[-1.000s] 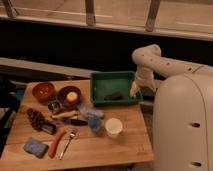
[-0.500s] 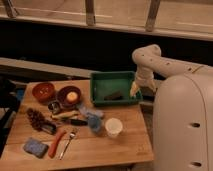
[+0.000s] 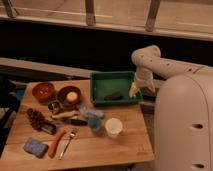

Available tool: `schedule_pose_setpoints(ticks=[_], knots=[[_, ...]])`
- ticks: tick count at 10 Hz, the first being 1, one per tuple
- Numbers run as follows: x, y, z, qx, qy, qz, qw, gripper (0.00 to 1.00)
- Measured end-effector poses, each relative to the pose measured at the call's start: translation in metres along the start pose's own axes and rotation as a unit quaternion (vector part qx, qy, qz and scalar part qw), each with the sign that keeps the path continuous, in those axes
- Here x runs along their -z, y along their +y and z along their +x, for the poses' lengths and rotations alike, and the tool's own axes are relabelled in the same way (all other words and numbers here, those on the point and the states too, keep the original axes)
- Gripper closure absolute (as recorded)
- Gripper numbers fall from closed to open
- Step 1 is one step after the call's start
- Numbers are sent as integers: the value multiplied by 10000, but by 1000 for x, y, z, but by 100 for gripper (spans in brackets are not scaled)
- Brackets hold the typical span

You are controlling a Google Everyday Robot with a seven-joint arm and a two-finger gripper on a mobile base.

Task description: Place towel in plastic cup

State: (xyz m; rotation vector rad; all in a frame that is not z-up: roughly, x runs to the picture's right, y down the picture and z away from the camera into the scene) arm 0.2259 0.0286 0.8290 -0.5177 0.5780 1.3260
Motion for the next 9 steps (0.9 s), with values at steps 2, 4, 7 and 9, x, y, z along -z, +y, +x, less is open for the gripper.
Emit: schedule_pose_setpoints(ticks=[2,4,7,9], knots=[[3,40,1,306,-171,-179,9992,20],[15,82,0,588,-490,-487,9959,20],[39,141,7,1165,-852,-1050,9839,20],[46,181,14,1492,-851,-1512,9735,20]])
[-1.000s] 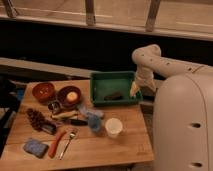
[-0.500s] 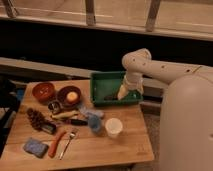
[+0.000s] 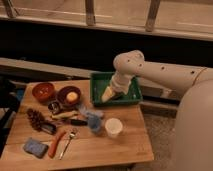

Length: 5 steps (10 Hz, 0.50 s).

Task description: Place towel in plastic cup

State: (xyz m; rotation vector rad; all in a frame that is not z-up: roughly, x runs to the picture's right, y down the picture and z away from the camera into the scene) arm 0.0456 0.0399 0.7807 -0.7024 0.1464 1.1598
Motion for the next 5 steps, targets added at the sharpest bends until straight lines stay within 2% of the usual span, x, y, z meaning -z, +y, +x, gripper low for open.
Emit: schedule_pose_setpoints(ticks=[1,2,5], knots=[[-1,13,-3,64,-11,-171,9998,20],[-2,16,-2,76,2,-230,9997,20],[-2,16,-3,78,5,-233,9997,20]])
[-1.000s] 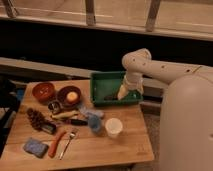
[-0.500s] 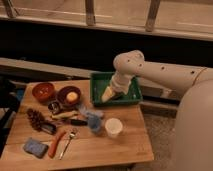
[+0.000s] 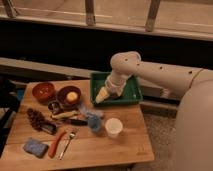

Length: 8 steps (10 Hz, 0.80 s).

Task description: Place towel in plastic cup

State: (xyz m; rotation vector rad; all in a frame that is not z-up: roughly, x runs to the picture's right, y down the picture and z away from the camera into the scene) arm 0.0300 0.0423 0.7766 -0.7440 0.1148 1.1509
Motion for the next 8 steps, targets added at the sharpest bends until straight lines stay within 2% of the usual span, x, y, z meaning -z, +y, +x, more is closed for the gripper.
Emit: schedule_pose_setpoints(ticks=[2,3,5,6,7,8], knots=[[-6,4,-1,52,31,-102,9999,20],[-18,14,0,107,104,-234,9996,20],[-48,53,-3,301,280,-467,9981,20],[-58,63,-1,347,371,-525,9973,20],[-68,70,3,359,488,-526,9968,20],[-70,71,8,328,544,-446,9970,20]])
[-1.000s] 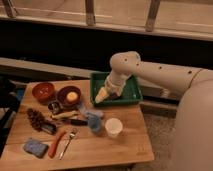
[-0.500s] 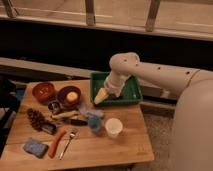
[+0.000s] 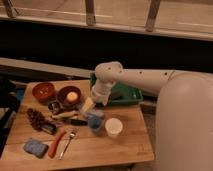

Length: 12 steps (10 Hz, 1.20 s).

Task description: Place towel in plastic cup

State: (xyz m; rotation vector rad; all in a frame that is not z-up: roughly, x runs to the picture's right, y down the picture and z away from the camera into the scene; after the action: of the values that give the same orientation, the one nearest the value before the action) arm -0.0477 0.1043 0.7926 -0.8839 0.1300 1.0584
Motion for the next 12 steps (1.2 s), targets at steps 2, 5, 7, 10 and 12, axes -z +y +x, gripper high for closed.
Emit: schedule_pose_setpoints(ticks=[2,5,7,10,12], knots=[[10,-10,9,-572,-2,681,9960,20],[28,-26,16,-1438,-201,1523,9776,20],[33,-30,16,-1616,-267,1668,9723,20],[0,-25,12,-1293,37,1197,9844,20],[-27,-22,7,-1104,239,797,9904,20]])
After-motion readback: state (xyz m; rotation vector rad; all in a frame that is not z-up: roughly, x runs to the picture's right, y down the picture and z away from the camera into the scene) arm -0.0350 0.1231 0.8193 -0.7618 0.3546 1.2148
